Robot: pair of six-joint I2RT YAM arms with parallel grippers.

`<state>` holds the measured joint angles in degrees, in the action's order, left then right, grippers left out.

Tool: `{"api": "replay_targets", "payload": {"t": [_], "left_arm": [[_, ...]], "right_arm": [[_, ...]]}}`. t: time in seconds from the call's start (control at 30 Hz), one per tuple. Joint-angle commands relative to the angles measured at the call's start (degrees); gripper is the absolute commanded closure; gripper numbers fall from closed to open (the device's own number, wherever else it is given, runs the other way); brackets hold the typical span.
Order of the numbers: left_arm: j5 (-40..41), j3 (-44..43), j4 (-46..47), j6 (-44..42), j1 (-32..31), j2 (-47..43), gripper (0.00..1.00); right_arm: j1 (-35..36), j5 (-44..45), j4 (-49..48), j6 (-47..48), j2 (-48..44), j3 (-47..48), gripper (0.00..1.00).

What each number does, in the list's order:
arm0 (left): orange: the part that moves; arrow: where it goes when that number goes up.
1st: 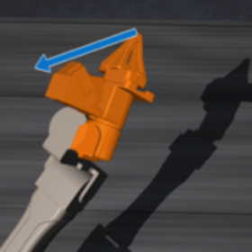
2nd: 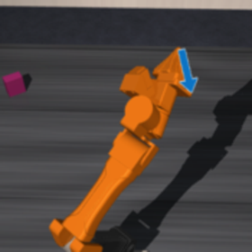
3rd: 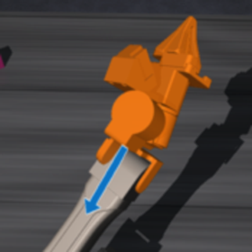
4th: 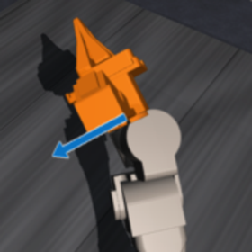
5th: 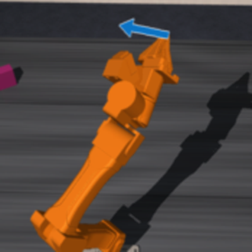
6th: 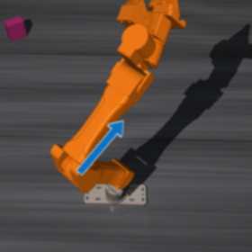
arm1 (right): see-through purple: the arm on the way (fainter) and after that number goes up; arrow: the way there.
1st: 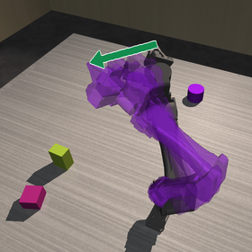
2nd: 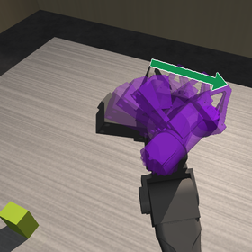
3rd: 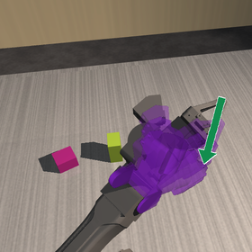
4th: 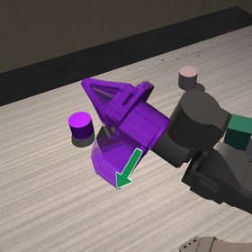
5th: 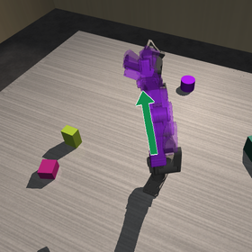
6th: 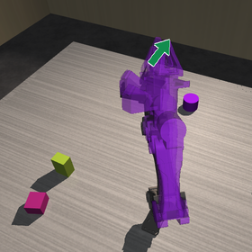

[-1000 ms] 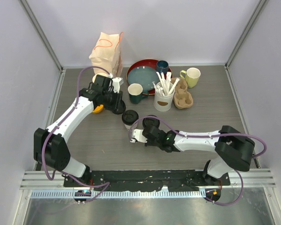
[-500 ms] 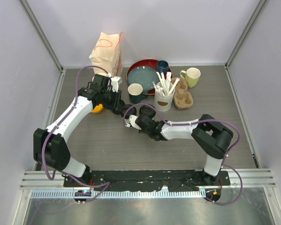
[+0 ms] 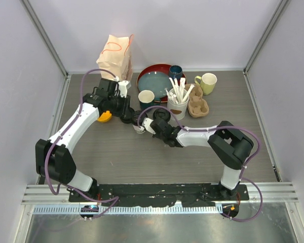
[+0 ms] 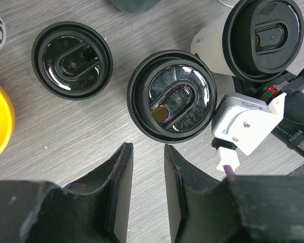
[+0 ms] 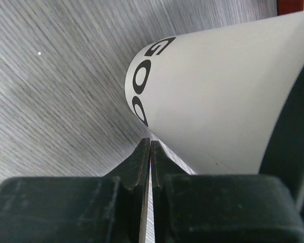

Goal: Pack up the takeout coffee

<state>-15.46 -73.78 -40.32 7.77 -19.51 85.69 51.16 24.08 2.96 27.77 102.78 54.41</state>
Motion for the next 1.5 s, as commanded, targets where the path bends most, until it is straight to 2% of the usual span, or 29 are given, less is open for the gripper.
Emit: {"api": "replay_targets", "payload": {"t": [0.0, 0.1, 0.23, 0.67, 0.77, 0.9, 0.97, 1.1, 1.47], "left_arm": [[-0.44, -2.86, 0.06, -1.62, 1.05, -1.14, 0.66], [-0.62, -3.56, -0.55, -1.79, 1.14, -1.67, 0.66], [-2.37, -5.23, -2.04, -2.76, 1.4, -2.19, 0.66], [-3.44, -15.68, -7.41, -5.66, 1.93, -2.46, 0.65], [0.6, -20.59, -7.06, -6.71, 2.19, -2.28, 0.61], [7.45, -28.16, -3.64, -7.51, 2.19, -0.27, 0.47], [10.96, -33.76, -3.19, -9.7, 2.19, 3.59, 0.41], [17.29, -42.31, -2.14, -11.46, 2.19, 12.29, 0.38], [28.37, -64.29, 1.81, -18.84, 2.19, 35.58, 0.34]], "right_arm": [[-0.09, -0.87, -4.35, -0.17, 0.93, 2.72, 0.91], [-0.09, -0.87, -4.19, -0.52, 0.84, 2.98, 0.9], [0.34, -1.57, -3.31, -1.58, -1.79, 2.45, 0.84], [2.11, -9.38, 4.06, -3.78, -15.15, -0.62, 0.51], [2.02, -11.76, 6.69, -4.56, -17.87, -0.62, 0.46], [2.11, -13.87, 9.43, -6.06, -21.56, -0.8, 0.42], [2.02, -14.58, 10.48, -7.02, -23.32, -1.06, 0.39], [1.67, -16.51, 10.93, -8.69, -28.67, -1.5, 0.34], [-0.79, -15.9, 12.07, -12.21, -35.1, -3.78, 0.33]]}}
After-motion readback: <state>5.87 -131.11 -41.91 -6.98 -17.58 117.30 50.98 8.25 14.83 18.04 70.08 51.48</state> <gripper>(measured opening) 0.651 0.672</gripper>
